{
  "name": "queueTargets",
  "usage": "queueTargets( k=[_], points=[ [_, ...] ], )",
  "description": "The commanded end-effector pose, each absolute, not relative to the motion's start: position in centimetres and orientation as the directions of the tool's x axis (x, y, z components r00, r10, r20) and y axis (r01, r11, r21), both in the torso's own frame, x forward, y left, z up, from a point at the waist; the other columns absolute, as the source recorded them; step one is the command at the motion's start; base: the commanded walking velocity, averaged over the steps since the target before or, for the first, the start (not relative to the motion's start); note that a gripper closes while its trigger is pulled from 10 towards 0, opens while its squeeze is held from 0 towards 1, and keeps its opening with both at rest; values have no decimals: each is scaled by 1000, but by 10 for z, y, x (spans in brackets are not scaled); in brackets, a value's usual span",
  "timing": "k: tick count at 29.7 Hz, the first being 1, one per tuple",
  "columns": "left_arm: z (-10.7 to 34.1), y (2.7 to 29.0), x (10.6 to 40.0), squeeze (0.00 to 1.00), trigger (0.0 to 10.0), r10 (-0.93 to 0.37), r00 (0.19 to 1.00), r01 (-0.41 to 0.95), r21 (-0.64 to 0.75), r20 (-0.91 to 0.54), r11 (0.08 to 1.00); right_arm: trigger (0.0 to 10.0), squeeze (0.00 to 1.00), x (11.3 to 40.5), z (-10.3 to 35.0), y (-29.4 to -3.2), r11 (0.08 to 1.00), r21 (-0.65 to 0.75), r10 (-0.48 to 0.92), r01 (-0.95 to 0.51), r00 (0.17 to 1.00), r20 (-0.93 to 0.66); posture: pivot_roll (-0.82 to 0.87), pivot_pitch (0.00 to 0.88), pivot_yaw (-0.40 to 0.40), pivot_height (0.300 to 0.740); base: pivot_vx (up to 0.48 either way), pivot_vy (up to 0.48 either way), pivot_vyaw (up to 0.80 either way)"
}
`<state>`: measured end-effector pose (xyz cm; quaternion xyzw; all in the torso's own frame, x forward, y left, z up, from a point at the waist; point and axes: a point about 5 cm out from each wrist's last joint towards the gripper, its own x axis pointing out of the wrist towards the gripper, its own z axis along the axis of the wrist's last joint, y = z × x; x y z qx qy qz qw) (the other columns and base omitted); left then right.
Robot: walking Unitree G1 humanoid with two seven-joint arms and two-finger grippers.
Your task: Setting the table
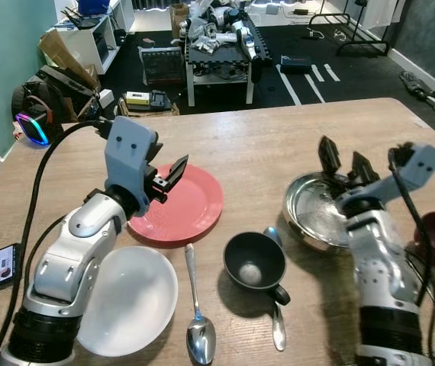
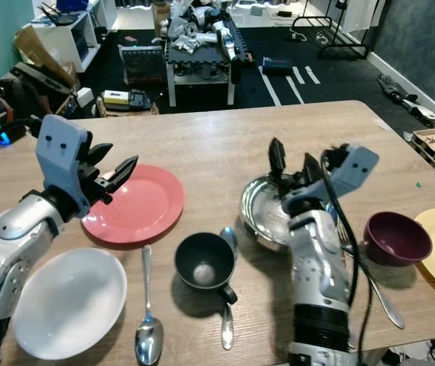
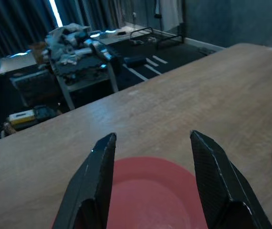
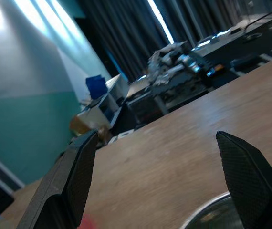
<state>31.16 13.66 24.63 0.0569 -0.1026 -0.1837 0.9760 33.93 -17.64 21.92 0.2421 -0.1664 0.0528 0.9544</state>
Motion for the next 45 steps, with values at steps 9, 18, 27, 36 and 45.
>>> queueTargets(
  k=[9, 18, 27, 36, 45],
  points=[
    [238, 148, 315, 0, 10000, -264, 950, 249, 105, 164, 963, 10000, 0, 341, 221, -156, 866, 447, 58, -224, 933, 355, 94, 25, 80, 740, -132, 0, 0],
    [237, 146, 315, 0, 10000, -261, 951, 248, 94, 167, 964, 10000, 0, 341, 217, -160, 875, 435, 56, -211, 938, 343, 87, 21, 77, 740, -355, 0, 0],
    [237, 146, 315, 0, 10000, -264, 950, 251, 95, 169, 963, 10000, 0, 341, 216, -163, 882, 425, 53, -204, 939, 340, 82, 15, 77, 740, -332, 0, 0],
    [237, 145, 315, 0, 10000, -267, 948, 254, 97, 170, 962, 10000, 0, 341, 214, -164, 884, 423, 52, -199, 941, 336, 80, 16, 80, 740, -324, 0, 0],
    [237, 146, 316, 0, 10000, -266, 948, 253, 95, 172, 963, 10000, 0, 340, 212, -166, 888, 418, 47, -192, 942, 333, 80, 23, 83, 740, -177, 0, 0]
  ],
)
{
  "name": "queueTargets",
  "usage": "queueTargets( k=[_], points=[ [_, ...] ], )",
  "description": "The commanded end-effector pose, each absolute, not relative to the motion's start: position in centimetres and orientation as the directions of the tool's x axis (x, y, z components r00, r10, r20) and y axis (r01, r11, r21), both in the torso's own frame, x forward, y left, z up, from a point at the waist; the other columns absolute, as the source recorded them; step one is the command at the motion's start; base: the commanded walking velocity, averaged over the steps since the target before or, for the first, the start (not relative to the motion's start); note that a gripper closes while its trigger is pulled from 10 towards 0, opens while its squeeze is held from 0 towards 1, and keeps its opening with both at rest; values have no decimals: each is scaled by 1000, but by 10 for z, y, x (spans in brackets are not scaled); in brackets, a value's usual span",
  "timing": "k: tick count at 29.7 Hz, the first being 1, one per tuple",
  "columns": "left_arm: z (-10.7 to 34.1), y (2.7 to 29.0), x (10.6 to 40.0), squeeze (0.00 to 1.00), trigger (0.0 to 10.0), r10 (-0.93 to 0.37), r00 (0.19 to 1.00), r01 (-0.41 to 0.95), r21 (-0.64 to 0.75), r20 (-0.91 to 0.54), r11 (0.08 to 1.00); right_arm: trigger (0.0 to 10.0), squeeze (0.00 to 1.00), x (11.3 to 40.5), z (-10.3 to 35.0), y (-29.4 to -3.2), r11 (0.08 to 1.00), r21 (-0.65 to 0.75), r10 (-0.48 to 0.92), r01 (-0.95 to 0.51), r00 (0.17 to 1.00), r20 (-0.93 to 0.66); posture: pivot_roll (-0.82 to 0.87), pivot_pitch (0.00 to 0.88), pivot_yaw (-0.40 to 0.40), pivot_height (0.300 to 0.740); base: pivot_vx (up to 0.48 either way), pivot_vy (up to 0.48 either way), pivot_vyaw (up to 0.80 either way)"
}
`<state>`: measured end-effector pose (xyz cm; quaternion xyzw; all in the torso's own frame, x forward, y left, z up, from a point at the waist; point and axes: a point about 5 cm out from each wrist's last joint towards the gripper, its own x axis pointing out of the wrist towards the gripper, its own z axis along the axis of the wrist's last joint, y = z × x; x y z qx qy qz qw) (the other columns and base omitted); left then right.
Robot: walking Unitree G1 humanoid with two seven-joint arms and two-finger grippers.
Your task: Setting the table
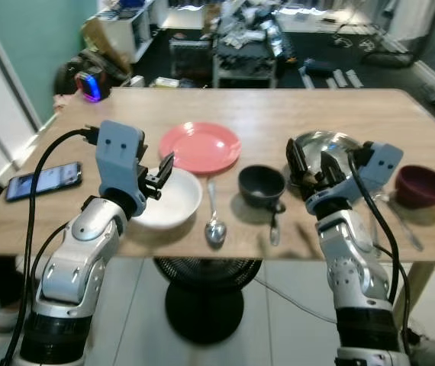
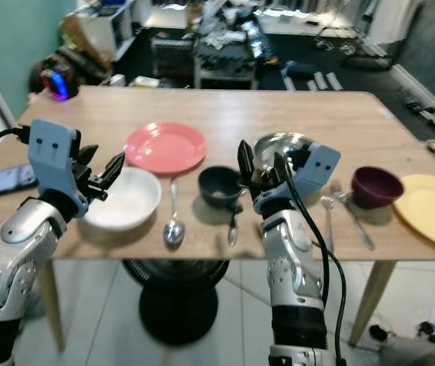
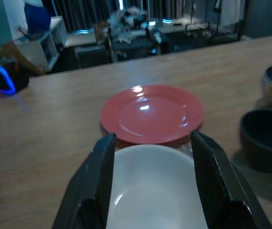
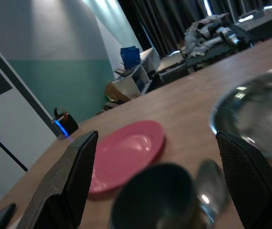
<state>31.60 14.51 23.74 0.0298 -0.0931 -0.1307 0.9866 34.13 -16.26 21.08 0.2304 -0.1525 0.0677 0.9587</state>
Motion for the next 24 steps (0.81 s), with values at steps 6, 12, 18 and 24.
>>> queueTargets(
  k=[6, 12, 18, 24],
  points=[
    [238, 145, 316, 0, 10000, -270, 947, 258, 91, 174, 962, 10000, 0, 340, 212, -166, 888, 418, 47, -191, 943, 330, 80, 25, 84, 740, 0, 0, 0],
    [238, 144, 316, 0, 10000, -277, 945, 266, 84, 175, 960, 10000, 0, 340, 211, -166, 888, 418, 47, -190, 943, 330, 80, 26, 84, 740, 0, 0, 0],
    [238, 143, 316, 0, 10000, -279, 944, 268, 83, 175, 960, 10000, 0, 340, 211, -166, 891, 411, 53, -193, 943, 329, 79, 26, 83, 740, 0, 0, 0],
    [233, 144, 314, 0, 10000, -299, 943, 282, 127, 148, 951, 10000, 0, 336, 203, -157, 941, 226, 190, -250, 947, 257, 82, 31, 81, 740, 0, 0, 0]
  ],
)
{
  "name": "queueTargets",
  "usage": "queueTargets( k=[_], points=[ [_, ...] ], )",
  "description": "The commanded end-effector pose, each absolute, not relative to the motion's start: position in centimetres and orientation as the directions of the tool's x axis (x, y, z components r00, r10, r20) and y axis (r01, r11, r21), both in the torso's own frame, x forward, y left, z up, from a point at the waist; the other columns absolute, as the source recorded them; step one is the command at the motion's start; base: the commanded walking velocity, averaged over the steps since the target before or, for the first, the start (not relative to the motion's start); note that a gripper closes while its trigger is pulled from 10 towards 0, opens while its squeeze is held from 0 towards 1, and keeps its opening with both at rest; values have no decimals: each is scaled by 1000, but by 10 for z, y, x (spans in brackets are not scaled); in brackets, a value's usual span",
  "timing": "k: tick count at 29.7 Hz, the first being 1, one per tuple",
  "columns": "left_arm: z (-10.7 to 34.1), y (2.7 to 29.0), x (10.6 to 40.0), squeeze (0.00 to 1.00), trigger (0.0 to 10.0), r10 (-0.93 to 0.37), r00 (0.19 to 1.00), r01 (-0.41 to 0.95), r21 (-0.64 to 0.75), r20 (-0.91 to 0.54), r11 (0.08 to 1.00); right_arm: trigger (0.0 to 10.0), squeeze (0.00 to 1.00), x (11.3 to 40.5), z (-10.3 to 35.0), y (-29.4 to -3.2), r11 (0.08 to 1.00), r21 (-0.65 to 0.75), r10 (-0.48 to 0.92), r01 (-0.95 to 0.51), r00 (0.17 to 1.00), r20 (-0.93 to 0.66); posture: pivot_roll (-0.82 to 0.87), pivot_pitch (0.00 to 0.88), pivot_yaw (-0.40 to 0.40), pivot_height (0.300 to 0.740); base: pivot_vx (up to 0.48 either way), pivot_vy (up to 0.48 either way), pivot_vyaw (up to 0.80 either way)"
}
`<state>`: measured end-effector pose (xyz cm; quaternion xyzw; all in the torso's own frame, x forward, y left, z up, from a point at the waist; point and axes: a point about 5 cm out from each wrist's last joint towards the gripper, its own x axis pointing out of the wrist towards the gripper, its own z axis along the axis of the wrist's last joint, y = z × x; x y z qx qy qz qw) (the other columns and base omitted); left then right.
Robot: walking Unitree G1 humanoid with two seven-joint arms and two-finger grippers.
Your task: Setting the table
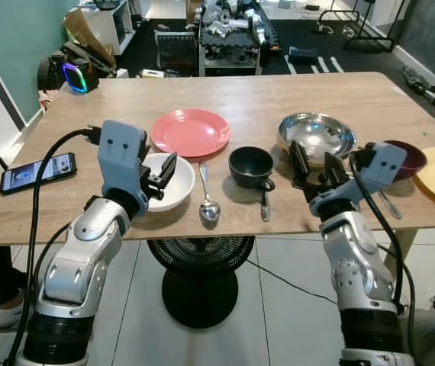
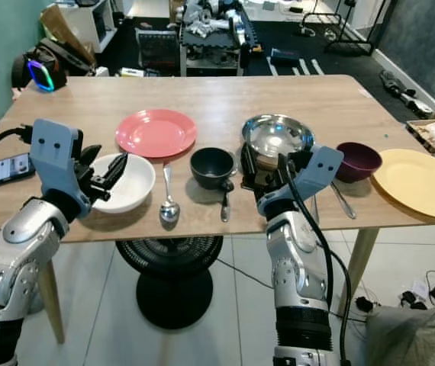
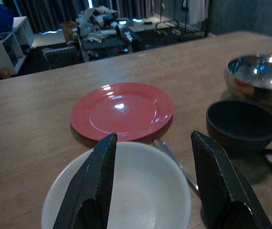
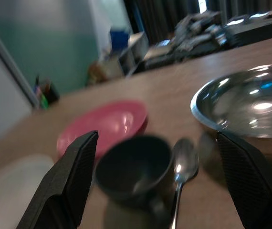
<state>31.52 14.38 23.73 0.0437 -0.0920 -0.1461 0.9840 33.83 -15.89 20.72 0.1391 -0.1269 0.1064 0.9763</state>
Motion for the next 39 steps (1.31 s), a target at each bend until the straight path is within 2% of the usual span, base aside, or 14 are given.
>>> queueTargets(
  k=[1, 5, 9, 10, 12, 13, 20, 21, 22, 29, 39],
  points=[
    [230, 145, 312, 0, 10000, -314, 941, 294, 148, 129, 944, 10000, 0, 335, 202, -155, 945, 194, 216, -265, 946, 242, 81, 33, 80, 740, 0, 0, 0],
    [227, 146, 310, 0, 10000, -326, 939, 306, 169, 112, 937, 10000, 0, 334, 201, -155, 946, 177, 227, -271, 945, 234, 81, 33, 80, 740, 0, 0, 0],
    [217, 162, 302, 0, 10000, -367, 930, 346, 269, 31, 899, 10000, 0, 342, 198, -155, 980, 51, 183, -195, 965, 186, 99, 47, 69, 740, 0, 0, 0],
    [217, 166, 301, 0, 10000, -359, 933, 338, 270, 28, 901, 10000, 490, 344, 197, -155, 980, 41, 185, -196, 965, 186, 104, 50, 64, 740, 0, 0, 0],
    [216, 168, 301, 0, 10000, -352, 936, 332, 269, 28, 904, 10000, 490, 345, 197, -155, 979, 39, 188, -198, 964, 188, 104, 50, 64, 740, 0, 0, 0],
    [217, 169, 301, 0, 10000, -345, 938, 325, 271, 29, 906, 10000, 1000, 346, 195, -156, 980, 38, 187, -197, 965, 184, 109, 54, 61, 740, 0, 0, 0],
    [218, 162, 300, 0, 10000, -356, 934, 336, 260, 33, 905, 10000, 1000, 352, 177, -158, 958, 31, 277, -284, 949, 152, 122, 81, 66, 740, 0, 0, 0],
    [218, 161, 299, 0, 10000, -364, 931, 343, 262, 32, 902, 10000, 796, 353, 175, -157, 957, 31, 282, -290, 948, 144, 125, 84, 67, 740, 0, 0, 0],
    [218, 159, 298, 0, 10000, -371, 928, 351, 262, 31, 899, 10000, 0, 355, 173, -158, 954, 50, 286, -294, 949, 133, 129, 89, 67, 740, 0, 0, 0],
    [224, 158, 293, 0, 10000, -397, 917, 375, 268, 31, 887, 10000, 0, 368, 169, -164, 965, 45, 252, -259, 960, 119, 162, 124, 67, 740, 0, 0, 0],
    [225, 158, 286, 0, 10000, -403, 915, 385, 267, 13, 883, 10000, 0, 371, 158, -161, 951, 40, 301, -306, 948, 102, 178, 148, 75, 740, 0, 0, 0]
  ],
)
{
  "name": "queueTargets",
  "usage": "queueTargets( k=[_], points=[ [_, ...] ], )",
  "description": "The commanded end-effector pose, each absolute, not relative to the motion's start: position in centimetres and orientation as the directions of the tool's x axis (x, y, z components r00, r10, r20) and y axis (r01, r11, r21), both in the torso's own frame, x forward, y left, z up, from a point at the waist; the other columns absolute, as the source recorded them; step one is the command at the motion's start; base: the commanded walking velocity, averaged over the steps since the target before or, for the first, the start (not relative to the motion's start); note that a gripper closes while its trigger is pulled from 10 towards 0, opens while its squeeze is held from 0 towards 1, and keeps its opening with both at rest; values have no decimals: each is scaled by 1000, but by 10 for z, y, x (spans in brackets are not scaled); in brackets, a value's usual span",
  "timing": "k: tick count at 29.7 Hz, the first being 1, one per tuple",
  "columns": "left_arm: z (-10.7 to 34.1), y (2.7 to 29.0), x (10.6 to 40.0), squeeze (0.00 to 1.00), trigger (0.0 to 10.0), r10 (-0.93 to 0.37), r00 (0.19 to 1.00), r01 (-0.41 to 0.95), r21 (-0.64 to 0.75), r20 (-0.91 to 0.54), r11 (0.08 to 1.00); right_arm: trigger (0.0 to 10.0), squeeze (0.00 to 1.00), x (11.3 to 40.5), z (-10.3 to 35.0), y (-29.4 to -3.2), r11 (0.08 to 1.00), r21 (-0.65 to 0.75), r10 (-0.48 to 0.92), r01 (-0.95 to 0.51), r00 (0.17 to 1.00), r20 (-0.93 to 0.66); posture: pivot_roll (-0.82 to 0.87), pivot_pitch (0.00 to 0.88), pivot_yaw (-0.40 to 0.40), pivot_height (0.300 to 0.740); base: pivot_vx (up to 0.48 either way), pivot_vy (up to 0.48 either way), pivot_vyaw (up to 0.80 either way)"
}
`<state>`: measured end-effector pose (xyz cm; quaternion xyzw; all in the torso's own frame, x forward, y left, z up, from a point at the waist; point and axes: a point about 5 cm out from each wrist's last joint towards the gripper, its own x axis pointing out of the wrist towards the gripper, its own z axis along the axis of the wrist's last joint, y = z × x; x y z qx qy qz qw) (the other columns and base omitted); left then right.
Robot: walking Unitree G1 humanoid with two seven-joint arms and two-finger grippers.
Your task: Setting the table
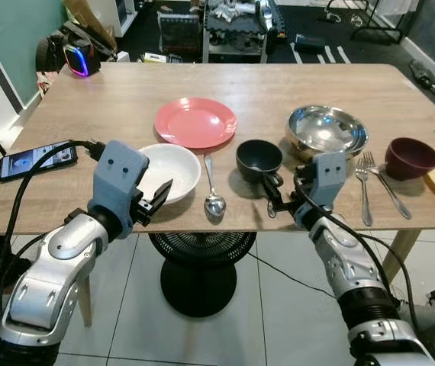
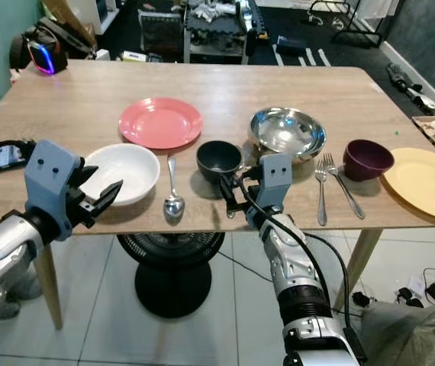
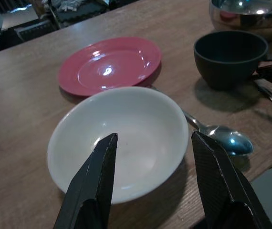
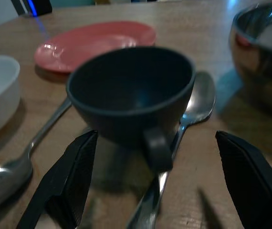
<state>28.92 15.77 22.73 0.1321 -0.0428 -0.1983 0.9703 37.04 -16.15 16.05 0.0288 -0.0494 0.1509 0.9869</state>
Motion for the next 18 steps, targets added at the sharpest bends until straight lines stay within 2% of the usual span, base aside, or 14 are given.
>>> queueTargets(
  k=[1, 2, 5, 6, 8, 9, 10, 18],
  points=[
    [224, 158, 285, 0, 10000, -403, 915, 386, 267, 11, 883, 7216, 0, 371, 157, -162, 952, 44, 298, -304, 949, 101, 179, 149, 77, 740, 0, 0, 0],
    [224, 158, 285, 0, 10000, -403, 915, 386, 266, 9, 883, 5137, 0, 371, 155, -164, 953, 41, 296, -301, 950, 97, 180, 149, 77, 740, 0, 0, 0],
    [225, 158, 285, 0, 10000, -402, 915, 386, 266, 7, 883, 5137, 0, 372, 154, -164, 953, 39, 295, -299, 951, 96, 180, 149, 77, 740, 0, 0, 0],
    [225, 158, 285, 0, 10000, -402, 916, 386, 265, 6, 884, 4353, 0, 372, 154, -165, 954, 41, 292, -297, 952, 96, 181, 149, 78, 740, 0, 0, 0],
    [225, 158, 285, 0, 10000, -401, 916, 385, 264, 6, 884, 4353, 0, 372, 153, -165, 955, 44, 288, -293, 953, 98, 182, 148, 77, 740, 0, 0, 0],
    [225, 158, 284, 0, 10000, -399, 917, 384, 263, 6, 885, 1059, 0, 373, 154, -165, 957, 53, 280, -286, 955, 103, 182, 148, 77, 740, 0, 0, 0],
    [225, 158, 284, 0, 10000, -398, 917, 382, 262, 6, 886, 0, 0, 373, 154, -164, 958, 63, 273, -281, 956, 108, 182, 146, 76, 740, 0, 0, 0],
    [223, 157, 284, 0, 10000, -392, 920, 379, 258, 1, 889, 0, 0, 375, 153, -165, 960, 87, 255, -267, 959, 124, 178, 136, 77, 740, 0, 0, 0]
  ],
)
